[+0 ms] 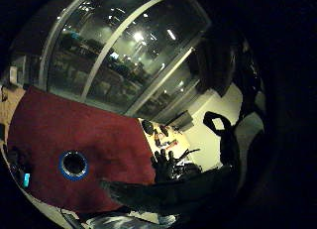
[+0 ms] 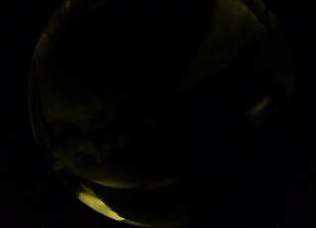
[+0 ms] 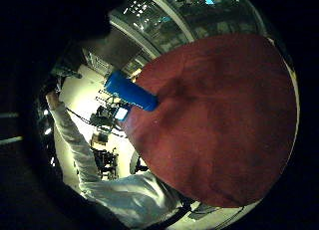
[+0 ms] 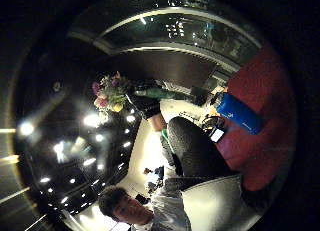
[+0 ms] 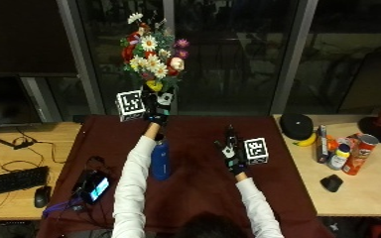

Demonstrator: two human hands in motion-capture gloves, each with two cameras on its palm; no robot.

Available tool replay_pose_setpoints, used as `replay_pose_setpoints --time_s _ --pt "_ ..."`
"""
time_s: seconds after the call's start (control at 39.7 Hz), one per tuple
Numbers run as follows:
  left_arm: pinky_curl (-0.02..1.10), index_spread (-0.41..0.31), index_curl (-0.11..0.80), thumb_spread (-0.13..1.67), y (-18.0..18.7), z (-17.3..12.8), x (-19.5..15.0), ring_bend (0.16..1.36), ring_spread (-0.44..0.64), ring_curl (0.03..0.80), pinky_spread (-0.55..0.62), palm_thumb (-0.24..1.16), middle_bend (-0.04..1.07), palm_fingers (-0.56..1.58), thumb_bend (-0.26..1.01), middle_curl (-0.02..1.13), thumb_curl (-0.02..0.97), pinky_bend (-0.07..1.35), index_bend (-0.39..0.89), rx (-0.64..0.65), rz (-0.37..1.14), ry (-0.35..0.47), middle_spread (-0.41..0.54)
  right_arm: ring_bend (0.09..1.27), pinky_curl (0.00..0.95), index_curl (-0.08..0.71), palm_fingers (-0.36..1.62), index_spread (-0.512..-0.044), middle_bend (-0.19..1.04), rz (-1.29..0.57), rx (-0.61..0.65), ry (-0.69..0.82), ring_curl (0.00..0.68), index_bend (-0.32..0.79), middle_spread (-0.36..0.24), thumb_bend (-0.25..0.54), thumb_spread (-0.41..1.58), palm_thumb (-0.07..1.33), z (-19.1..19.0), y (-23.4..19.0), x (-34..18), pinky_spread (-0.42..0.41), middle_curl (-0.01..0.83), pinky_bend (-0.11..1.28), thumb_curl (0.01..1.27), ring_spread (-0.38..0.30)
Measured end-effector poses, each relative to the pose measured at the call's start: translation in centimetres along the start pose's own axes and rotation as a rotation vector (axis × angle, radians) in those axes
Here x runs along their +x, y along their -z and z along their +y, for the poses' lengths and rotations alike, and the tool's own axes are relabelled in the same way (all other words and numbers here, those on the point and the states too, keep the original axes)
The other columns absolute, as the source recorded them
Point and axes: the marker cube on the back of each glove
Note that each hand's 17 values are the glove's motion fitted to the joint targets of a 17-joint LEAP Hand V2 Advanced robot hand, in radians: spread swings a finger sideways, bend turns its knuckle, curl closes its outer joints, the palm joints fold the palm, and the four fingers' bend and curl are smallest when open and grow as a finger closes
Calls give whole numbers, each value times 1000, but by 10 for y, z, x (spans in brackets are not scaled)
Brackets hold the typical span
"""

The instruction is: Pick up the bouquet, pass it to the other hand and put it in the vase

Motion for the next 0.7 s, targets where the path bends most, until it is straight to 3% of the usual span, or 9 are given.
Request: replay_pose_setpoints --time_s 0.18,0.33,0.48,0.58,0.63,0.65,0.68,0.7 --pt "462 -357 560 301 4 -8 -39 774 -382 478 -410 859 721 1373 -27 563 771 638 473 18 -30 36 -351 497 358 224 63 -400 229 27 8 -47 310 104 -91 -28 1058 423 4 3 4 232 356 617 374 18" --pt "459 -358 573 297 6 -10 -73 768 -381 478 -407 853 723 1367 -29 560 786 628 465 27 -10 77 -349 499 354 213 67 -396 226 91 -2 216 309 115 -80 -27 1060 421 -9 7 23 237 353 613 369 20" --pt "459 -356 580 300 7 -4 -104 760 -379 476 -408 851 718 1363 -29 557 800 629 444 -5 84 -11 -346 504 345 207 75 -395 229 54 5 -58 308 121 -70 -26 1062 422 5 4 28 239 352 592 364 17" --pt "456 -347 571 320 16 36 -160 740 -372 470 -411 826 704 1314 -47 551 797 637 385 -195 -6 228 -341 503 342 203 79 -395 231 51 -5 -75 306 119 -65 -25 1063 425 11 3 41 240 352 587 363 17" --pt "456 -302 538 419 23 67 -202 674 -345 451 -391 722 612 1045 -101 527 758 655 252 -368 -82 304 -318 500 341 202 88 -394 228 61 -15 -84 305 121 -59 -22 1069 429 15 4 52 244 350 588 363 16" --pt "422 -245 515 534 28 83 -223 604 -276 431 -307 582 562 680 -158 515 715 547 168 -449 -116 333 -285 499 340 201 89 -394 227 71 -19 -91 305 121 -58 -23 1070 430 17 5 59 244 350 587 363 16" --pt "443 -155 507 574 33 100 -239 596 -138 478 -140 552 476 74 -140 528 694 473 93 -513 -140 360 -181 499 341 200 94 -393 231 83 -24 -101 304 117 -57 -19 1076 436 19 5 66 247 351 588 363 16" --pt "513 -123 529 609 38 115 -249 635 -99 550 -86 531 522 23 -121 599 678 515 120 -557 -150 383 -148 497 340 199 97 -391 234 92 -29 -116 303 116 -51 -17 1076 444 22 6 71 251 352 586 364 16"
